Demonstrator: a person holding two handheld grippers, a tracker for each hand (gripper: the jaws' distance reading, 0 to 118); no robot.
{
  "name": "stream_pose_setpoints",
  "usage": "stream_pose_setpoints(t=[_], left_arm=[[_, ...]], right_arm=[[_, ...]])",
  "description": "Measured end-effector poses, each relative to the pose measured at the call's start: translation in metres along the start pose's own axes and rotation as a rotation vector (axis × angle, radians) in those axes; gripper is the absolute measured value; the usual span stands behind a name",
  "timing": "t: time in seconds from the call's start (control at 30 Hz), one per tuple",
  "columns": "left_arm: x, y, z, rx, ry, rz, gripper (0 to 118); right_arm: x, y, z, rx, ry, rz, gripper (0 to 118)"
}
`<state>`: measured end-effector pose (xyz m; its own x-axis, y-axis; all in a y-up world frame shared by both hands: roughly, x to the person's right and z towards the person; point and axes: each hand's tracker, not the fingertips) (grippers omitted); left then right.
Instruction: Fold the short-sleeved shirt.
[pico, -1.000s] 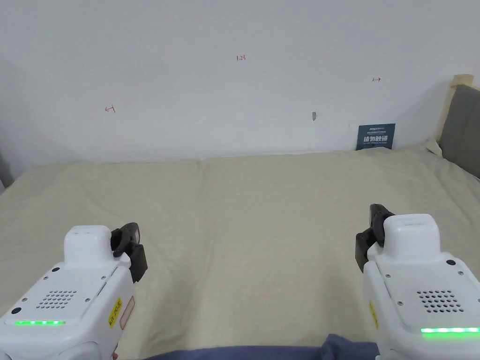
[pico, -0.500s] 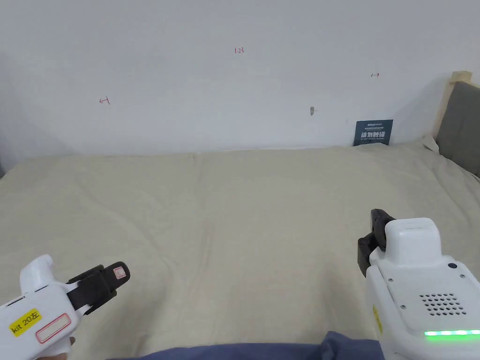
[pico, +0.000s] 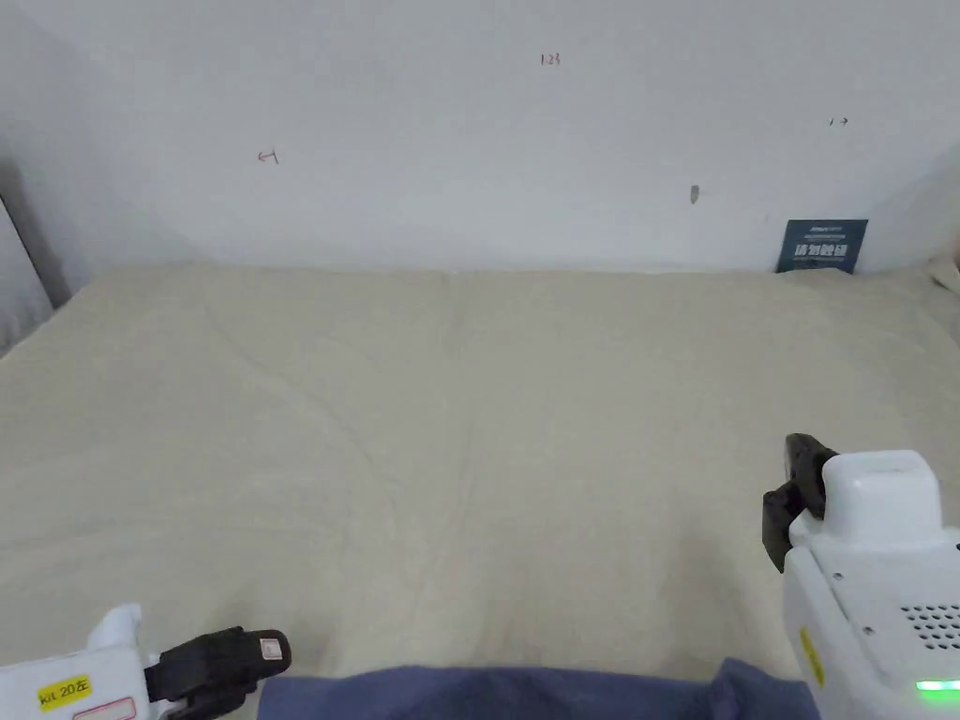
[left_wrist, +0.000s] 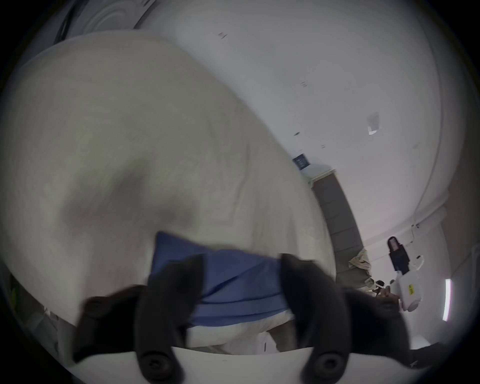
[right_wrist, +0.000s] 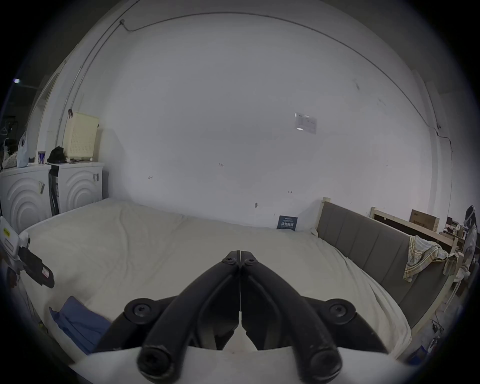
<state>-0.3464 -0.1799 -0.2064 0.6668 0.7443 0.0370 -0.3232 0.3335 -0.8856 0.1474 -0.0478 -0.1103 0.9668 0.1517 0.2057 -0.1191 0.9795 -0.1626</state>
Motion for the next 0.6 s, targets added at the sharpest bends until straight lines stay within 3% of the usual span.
stream_pose_setpoints(t=[0.03,0.07,0.13,0.37,0.43,0.47,0.5,0.53,0.6], left_arm=[[-0.007,-0.002,-0.004,-0.012,0.024,0.009,90],[-0.013,-0.005,-0.008,-0.027,0.051,0.002,92],[-0.021,-0.010,-0.015,-0.035,0.126,-0.029,92],[-0.066,-0.014,-0.049,-0.166,0.186,-0.037,90],[-0.065,-0.017,-0.050,-0.203,0.205,-0.036,82],[-0.064,-0.017,-0.049,-0.224,0.216,-0.036,71],[-0.060,-0.012,-0.049,-0.083,0.160,-0.061,48],[-0.058,-0.012,-0.051,-0.074,0.154,-0.058,36],[-0.058,-0.013,-0.064,-0.094,0.149,-0.066,35]], right_arm=[[-0.002,-0.003,0.000,-0.005,0.005,0.005,0],[-0.004,-0.004,-0.002,-0.013,0.012,0.010,0],[-0.009,-0.008,-0.006,-0.030,0.016,0.020,0],[-0.016,-0.022,-0.017,-0.087,0.022,0.032,0],[-0.016,-0.024,-0.018,-0.097,0.026,0.032,0],[-0.016,-0.024,-0.020,-0.104,0.027,0.033,0],[-0.017,-0.025,-0.021,-0.107,0.029,0.032,0],[-0.018,-0.026,-0.023,-0.111,0.033,0.032,0],[-0.018,-0.028,-0.024,-0.116,0.034,0.032,0]])
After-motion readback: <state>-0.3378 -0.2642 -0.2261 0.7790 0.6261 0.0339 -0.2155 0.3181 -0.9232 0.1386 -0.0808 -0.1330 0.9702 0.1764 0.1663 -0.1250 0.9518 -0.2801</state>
